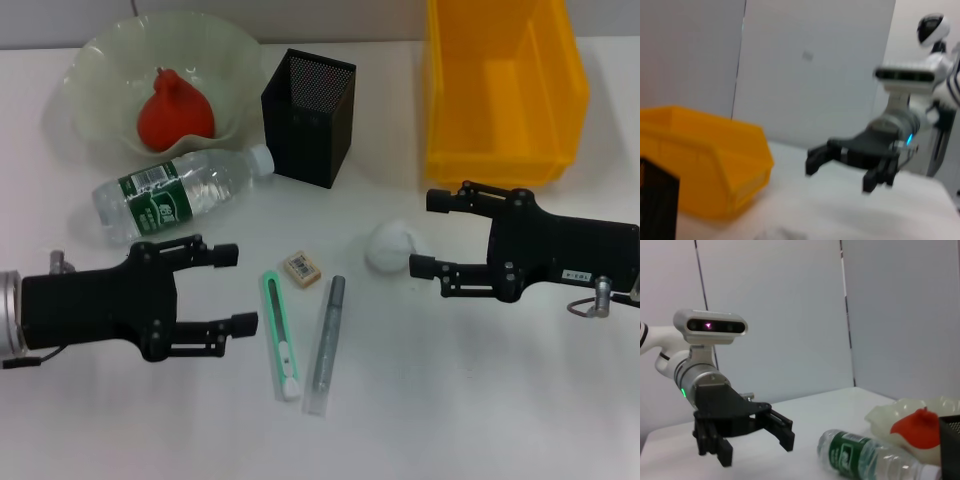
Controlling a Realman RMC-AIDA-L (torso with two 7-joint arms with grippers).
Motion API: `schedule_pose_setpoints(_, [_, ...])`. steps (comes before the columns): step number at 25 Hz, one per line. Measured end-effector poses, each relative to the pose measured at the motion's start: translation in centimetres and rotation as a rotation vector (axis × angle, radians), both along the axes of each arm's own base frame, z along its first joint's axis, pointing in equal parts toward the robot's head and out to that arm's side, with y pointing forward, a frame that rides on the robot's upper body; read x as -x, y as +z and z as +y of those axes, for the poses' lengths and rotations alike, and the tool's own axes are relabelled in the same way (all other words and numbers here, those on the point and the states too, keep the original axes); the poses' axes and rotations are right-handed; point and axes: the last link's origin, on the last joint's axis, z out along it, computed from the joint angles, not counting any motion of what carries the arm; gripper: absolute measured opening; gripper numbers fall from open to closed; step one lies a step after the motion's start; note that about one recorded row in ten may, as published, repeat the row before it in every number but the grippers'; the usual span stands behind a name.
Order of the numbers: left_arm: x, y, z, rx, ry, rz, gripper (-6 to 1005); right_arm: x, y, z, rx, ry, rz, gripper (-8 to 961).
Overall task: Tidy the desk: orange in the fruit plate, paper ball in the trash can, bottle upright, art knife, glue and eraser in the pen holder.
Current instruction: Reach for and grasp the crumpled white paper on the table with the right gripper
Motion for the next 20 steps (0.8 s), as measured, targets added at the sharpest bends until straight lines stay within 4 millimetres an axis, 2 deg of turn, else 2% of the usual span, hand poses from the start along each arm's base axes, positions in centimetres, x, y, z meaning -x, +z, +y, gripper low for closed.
schedule_pose_setpoints(7, [0.7, -0.3, -0.3, 0.000, 0.001, 0.039, 843, 1.2, 0.7, 1.0, 0.092, -0.009, -0.061, 831])
schedule_pose_setpoints(10, [0.7, -0.3, -0.4, -0.001, -0.010, 0.042, 843, 2.4, 1.1, 1.9, 0.156, -0.028, -0.106, 831])
schedule_pose_setpoints(14, [0.7, -0.3, -0.4, -0.007, -0.022, 0.045, 843, 4.8, 1.7, 3.7, 0.277, -0.041, -0.254, 830])
schedule_pose_setpoints(20, [0.8, -0.4, -0.5, -0.013, -0.044, 0.055, 842, 6.6, 1.7, 4.9, 0.324, -0.034, -0.394, 830])
